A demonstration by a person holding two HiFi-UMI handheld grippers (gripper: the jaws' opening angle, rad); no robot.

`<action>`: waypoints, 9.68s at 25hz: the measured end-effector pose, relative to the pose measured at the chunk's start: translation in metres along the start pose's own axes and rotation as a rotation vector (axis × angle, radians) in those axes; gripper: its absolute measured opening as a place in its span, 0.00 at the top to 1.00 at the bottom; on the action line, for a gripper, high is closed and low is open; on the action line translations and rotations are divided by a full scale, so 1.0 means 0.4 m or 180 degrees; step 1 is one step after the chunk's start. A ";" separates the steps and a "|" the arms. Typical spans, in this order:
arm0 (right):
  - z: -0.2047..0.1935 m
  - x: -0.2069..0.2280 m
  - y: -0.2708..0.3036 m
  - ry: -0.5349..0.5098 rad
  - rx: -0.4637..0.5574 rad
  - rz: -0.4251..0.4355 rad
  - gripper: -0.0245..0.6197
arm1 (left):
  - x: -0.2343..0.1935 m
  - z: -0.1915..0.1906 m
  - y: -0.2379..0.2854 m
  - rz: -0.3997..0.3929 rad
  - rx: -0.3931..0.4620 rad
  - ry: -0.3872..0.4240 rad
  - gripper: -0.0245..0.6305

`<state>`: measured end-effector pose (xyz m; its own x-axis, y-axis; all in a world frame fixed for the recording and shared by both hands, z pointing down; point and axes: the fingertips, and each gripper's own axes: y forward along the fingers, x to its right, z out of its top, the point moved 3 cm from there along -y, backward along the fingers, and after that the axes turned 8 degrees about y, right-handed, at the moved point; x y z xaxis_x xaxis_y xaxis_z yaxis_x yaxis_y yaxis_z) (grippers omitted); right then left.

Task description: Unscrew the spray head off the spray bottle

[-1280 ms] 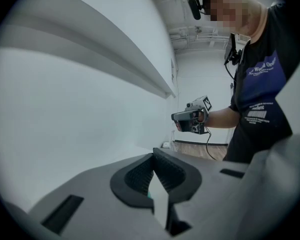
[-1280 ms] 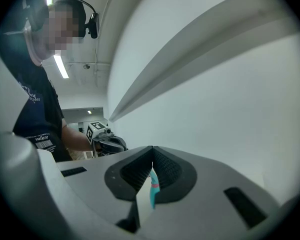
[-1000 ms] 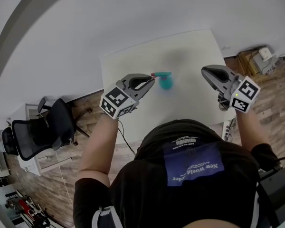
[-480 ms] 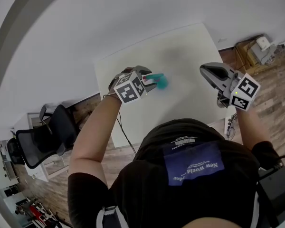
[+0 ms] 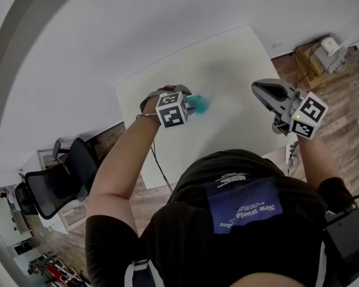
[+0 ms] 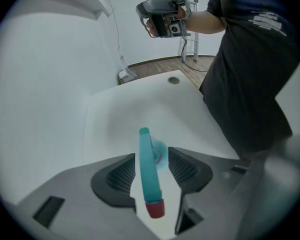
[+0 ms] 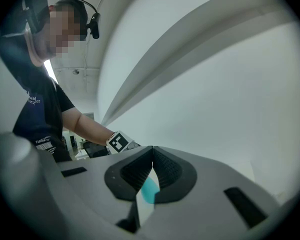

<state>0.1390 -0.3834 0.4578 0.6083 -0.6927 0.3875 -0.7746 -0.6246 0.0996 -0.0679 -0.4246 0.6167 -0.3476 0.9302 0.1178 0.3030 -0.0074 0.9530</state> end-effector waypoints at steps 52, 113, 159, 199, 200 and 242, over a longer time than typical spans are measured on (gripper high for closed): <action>0.005 -0.008 0.008 0.0006 -0.0052 0.0102 0.98 | 0.002 0.035 -0.065 0.0151 0.0758 -0.0566 0.73; 0.065 -0.418 0.169 -0.0186 -0.0687 0.2070 0.24 | 0.255 0.186 -0.603 0.1195 0.3974 -0.1210 0.72; 0.055 -0.440 0.153 -0.1618 -0.0700 0.1674 0.24 | 0.189 0.118 -0.512 -0.1348 0.5630 -0.4444 0.74; 0.088 -0.376 0.133 0.0179 -0.0490 0.2293 0.24 | 0.273 0.192 -0.618 0.2308 0.1801 0.1001 0.42; 0.088 -0.380 0.134 0.0174 -0.0505 0.2313 0.24 | 0.276 0.204 -0.612 0.2285 0.1781 0.1099 0.42; 0.100 -0.387 0.139 0.0016 -0.0375 0.2208 0.24 | 0.225 0.188 -0.642 0.0196 0.3626 -0.2107 0.75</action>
<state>0.0089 -0.3254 0.3666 -0.0336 -0.9151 0.4019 -0.9973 0.0043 -0.0736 -0.1104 -0.3113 0.3618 0.0918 0.9443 -0.3160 0.9883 -0.0475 0.1452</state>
